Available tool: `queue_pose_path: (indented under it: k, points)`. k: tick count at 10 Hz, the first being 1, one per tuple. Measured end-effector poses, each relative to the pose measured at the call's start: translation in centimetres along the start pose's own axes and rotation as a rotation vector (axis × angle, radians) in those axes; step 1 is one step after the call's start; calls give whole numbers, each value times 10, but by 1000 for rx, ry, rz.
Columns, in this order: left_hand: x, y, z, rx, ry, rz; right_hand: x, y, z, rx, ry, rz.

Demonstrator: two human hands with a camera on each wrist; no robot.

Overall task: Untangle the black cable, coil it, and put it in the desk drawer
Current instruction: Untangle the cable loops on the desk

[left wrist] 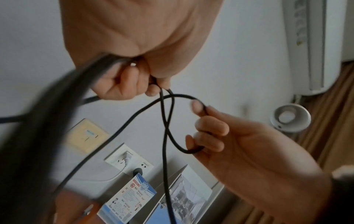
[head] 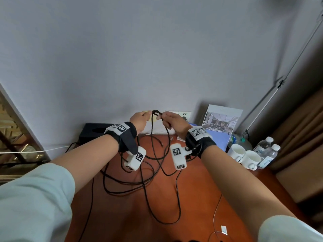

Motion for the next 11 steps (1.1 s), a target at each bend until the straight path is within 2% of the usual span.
queue_pose_path:
  k: [1, 2, 3, 4, 5, 6, 7, 8, 9, 11]
  points:
    - [-11, -11, -3, -165, 34, 331, -6, -9, 7, -61, -156, -180]
    - [-7, -14, 7, -303, -12, 572, 0, -13, 17, -64, -292, -7]
    - [1, -10, 10, -308, -27, 670, 14, -15, 19, -84, -366, 208]
    - [-4, -17, 8, -309, 104, 709, 15, -23, 15, -106, -317, 12]
    - [-30, -40, -18, -323, 192, 576, -1, -29, 10, -123, -211, -412]
    - [-52, -43, -18, -316, 314, 416, -23, -18, 6, -48, -106, -789]
    - [-57, -34, -12, -259, 318, 381, -35, -15, 5, -13, -68, -817]
    - [-51, -38, -23, -260, 260, 649, -47, -17, 0, -27, 1, -929]
    - [-55, -39, -31, -253, 305, 812, -67, -10, -3, -33, 99, -1085]
    - [-67, -51, -38, -332, 279, 683, -87, 20, -6, -45, 258, -1238]
Point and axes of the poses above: each hand's wrist, its own z-axis away from the middle knuckle, its own x-axis out of the palm, y = z × x, the point moved 8 cm from there along -z, towards the middle knuckle, and after that the axes turned 6 degrees about z, right-handed, at the moved point
